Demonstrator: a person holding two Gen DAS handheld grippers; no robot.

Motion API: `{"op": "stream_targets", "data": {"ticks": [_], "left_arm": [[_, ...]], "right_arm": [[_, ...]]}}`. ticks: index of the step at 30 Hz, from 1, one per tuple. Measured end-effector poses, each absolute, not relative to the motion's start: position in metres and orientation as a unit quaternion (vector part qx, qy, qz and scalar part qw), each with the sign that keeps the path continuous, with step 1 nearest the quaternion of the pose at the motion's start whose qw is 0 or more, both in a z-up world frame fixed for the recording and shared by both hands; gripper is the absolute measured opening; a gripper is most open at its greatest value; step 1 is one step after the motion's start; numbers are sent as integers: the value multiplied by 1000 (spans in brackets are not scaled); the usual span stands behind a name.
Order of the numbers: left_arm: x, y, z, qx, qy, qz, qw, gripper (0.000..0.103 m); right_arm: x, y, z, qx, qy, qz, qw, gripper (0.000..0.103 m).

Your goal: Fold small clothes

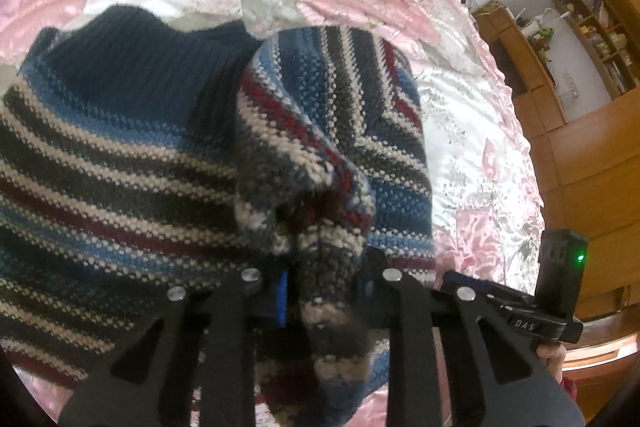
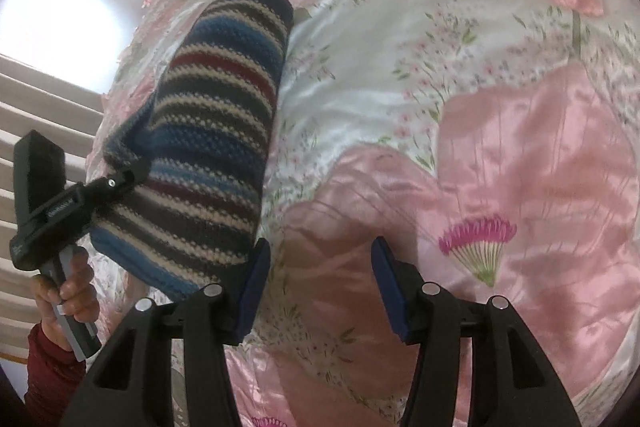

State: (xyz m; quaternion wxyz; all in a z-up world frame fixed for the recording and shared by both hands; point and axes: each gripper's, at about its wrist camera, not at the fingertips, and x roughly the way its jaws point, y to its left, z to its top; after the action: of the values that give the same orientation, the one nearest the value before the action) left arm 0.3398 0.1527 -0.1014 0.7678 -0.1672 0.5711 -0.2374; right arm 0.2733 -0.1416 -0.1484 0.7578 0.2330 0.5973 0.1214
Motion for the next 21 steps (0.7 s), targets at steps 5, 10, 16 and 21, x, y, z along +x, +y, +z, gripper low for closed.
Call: {"op": "stream_targets", "data": {"ticks": [5,10,16,21], "left_arm": [[332,159,-78,-167,538,-258,785,20],[327,170,-54,-147,516,-269,800,20],[325,197,-43,-142,511,-261,807,20],[327,229,-29,-139,499,-249,819,20]], "right_arm": [[268,-140,-146,234,597,124,758,54],[267,-134,-142,233,597,129,757,54],[270,-120,-139,229,595,143,757,54],[273,-107,-138,223,597,154,755,54]]}}
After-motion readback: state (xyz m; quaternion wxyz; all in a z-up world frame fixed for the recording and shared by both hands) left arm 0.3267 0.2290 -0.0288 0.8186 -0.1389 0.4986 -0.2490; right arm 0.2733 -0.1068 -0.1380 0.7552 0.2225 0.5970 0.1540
